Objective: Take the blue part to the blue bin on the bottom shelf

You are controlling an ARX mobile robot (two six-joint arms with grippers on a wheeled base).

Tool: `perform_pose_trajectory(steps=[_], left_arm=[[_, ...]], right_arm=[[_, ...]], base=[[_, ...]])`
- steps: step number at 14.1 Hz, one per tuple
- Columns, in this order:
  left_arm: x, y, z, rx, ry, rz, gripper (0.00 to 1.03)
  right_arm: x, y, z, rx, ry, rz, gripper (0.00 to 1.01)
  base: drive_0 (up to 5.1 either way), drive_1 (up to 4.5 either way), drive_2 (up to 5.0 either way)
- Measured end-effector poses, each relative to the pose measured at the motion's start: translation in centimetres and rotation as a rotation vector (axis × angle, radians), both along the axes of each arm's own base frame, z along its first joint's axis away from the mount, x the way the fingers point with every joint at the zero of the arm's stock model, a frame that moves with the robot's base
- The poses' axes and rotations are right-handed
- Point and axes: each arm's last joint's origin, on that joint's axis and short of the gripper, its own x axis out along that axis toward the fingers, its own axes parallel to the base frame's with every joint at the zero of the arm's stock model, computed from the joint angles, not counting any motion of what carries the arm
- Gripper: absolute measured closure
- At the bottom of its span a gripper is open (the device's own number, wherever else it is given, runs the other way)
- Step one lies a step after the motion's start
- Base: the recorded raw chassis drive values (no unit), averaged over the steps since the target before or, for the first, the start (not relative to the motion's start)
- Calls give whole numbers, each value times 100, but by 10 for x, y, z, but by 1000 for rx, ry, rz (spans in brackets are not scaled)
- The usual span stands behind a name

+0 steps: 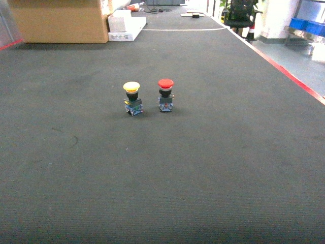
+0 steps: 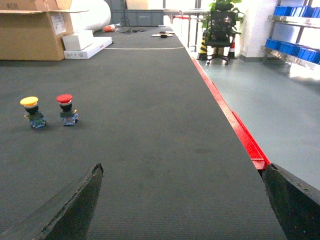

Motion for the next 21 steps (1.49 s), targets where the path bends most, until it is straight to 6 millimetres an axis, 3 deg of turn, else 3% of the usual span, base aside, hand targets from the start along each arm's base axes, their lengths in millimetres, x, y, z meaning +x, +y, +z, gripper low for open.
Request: perform_pose_trajectory(steps=[6,21], left_arm=[[0,0,0,0,-3,3,60],[0,0,0,0,-3,0,60]], right_arm=[[0,0,0,0,-2,0,3],[0,0,0,0,-1,0,3]], base=[[0,0,0],[-179,-179,-179]])
